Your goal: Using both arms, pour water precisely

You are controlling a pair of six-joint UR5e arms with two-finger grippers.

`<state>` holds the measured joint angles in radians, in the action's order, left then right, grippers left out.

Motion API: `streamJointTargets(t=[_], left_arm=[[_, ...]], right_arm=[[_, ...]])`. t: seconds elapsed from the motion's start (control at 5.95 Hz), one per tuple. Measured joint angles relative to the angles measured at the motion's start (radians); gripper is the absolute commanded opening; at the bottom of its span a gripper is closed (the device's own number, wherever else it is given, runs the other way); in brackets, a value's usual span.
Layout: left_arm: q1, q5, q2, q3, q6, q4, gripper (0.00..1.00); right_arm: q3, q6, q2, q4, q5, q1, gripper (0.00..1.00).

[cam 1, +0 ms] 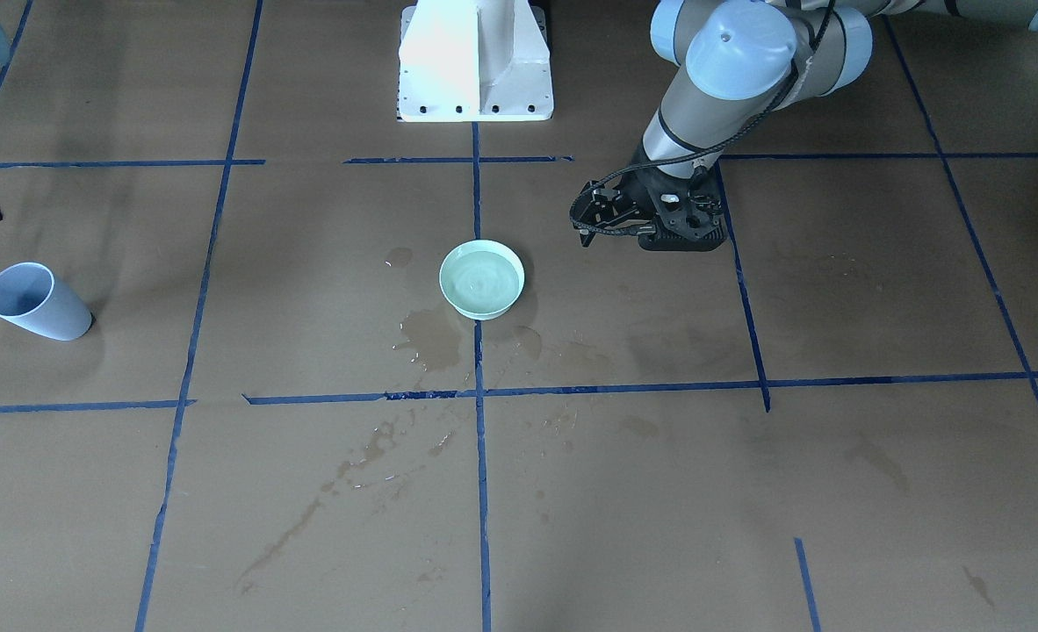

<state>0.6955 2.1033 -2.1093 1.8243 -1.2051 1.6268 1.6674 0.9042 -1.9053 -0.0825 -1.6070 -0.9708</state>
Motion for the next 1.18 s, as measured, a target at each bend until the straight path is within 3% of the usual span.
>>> streamJointTargets(t=[0.34, 0.67, 0.84, 1.18], left_arm=[[-0.029, -0.034, -0.025, -0.008, -0.039, 0.0, 1.0], [-0.055, -0.075, -0.041, -0.011, -0.061, -0.001, 1.0], [-0.073, -0.107, -0.053, -0.018, -0.08, -0.001, 1.0], [-0.112, -0.173, -0.09, -0.065, -0.13, 0.001, 1.0]], right_arm=[[0.005, -0.154, 0.084, -0.208, -0.422, -0.338, 1.0], [0.02, -0.463, 0.175, -0.628, -0.756, -0.587, 1.0], [0.029, -0.636, 0.195, -0.856, -0.828, -0.636, 1.0], [0.036, -0.969, 0.217, -1.271, -0.82, -0.627, 1.0]])
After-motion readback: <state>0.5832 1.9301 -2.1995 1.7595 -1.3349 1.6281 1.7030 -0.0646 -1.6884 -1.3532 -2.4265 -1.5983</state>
